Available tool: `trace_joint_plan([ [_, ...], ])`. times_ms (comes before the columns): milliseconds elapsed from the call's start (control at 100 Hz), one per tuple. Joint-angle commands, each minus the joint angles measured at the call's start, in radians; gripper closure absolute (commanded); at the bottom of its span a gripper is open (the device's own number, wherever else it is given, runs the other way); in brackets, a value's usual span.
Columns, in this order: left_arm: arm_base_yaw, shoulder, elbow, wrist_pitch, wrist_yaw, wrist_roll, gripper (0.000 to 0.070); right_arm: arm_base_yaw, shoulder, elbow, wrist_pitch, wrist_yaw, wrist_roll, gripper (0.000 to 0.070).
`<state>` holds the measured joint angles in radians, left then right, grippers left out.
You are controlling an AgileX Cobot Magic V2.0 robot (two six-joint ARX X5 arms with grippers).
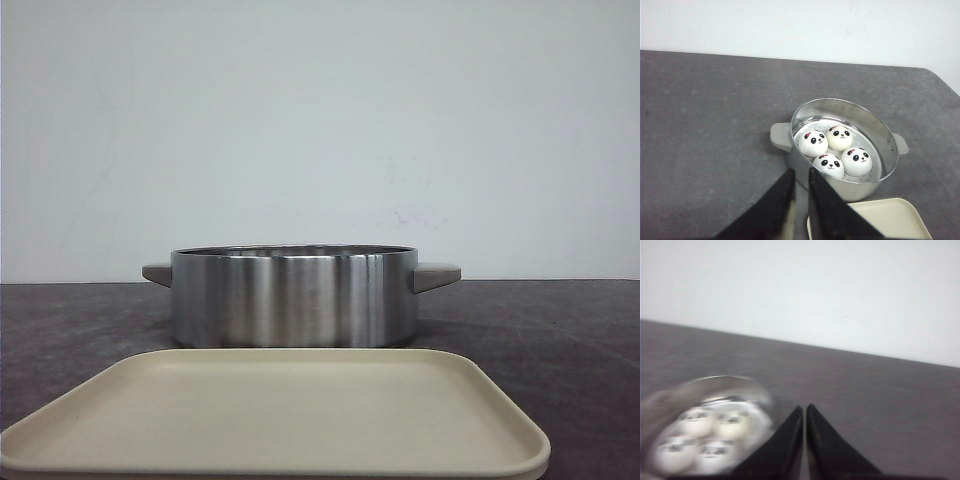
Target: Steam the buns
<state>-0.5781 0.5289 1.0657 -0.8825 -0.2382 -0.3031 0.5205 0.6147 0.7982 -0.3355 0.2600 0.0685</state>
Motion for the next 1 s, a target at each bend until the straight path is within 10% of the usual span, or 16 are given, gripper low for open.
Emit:
trace_joint_plan([
  [0, -0.005, 0.003, 0.013, 0.012, -0.005, -0.001, 0.0697, -0.08, -0.057, -0.071, 0.044, -0.055, -0.091, 0.0693],
  [300, -0.005, 0.003, 0.013, 0.012, -0.005, -0.001, 0.0697, -0.334, -0.364, -0.559, 0.354, -0.107, -0.031, 0.0694],
  [990, -0.005, 0.003, 0.014, 0.014, -0.005, -0.001, 0.0697, -0.356, -0.611, -0.786, 0.161, -0.16, 0.01, 0.0694],
])
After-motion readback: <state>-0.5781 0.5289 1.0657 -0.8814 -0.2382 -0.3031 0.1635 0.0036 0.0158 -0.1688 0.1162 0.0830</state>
